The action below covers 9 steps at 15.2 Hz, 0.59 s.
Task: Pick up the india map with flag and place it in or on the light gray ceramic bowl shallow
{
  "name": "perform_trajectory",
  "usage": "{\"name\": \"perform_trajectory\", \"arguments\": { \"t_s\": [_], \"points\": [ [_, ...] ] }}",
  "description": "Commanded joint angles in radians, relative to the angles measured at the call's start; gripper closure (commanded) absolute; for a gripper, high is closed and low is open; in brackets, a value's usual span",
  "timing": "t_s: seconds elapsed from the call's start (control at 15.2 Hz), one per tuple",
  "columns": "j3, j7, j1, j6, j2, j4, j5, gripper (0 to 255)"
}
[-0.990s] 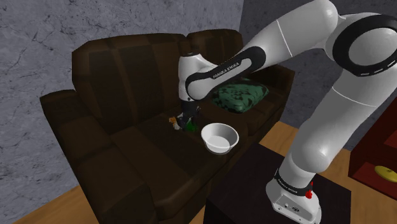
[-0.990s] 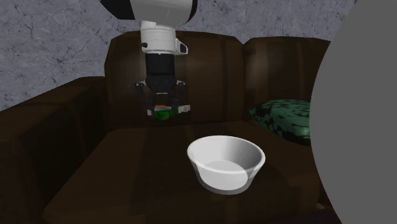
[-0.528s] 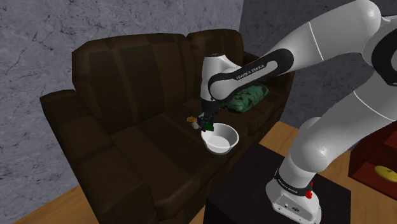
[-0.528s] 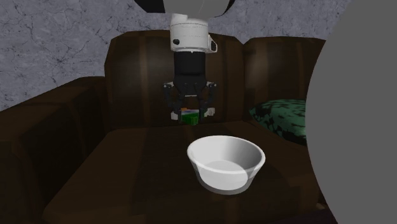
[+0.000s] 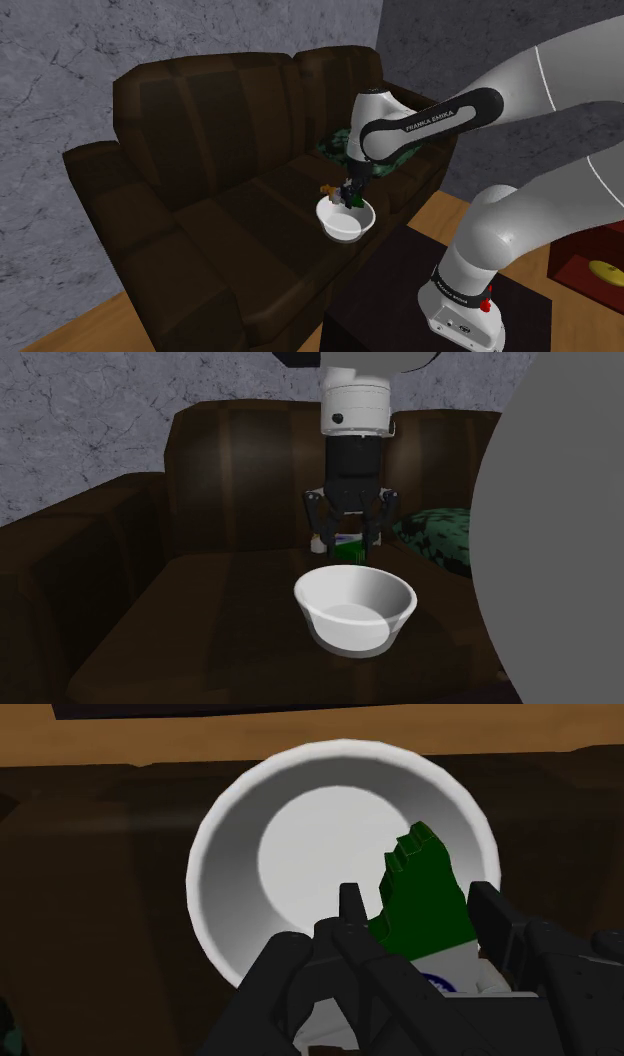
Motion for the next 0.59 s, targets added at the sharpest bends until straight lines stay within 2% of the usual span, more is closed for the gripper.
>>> {"name": "perform_trajectory", "arguments": {
  "t_s": [0.0,0.53],
  "points": [
    [0.000,-0.002,0.000,0.033,0.012,-0.020,0.000,255],
    [0.006,-0.001,-0.001,0.184,0.108,-0.075,0.003,255]
  ]
}}
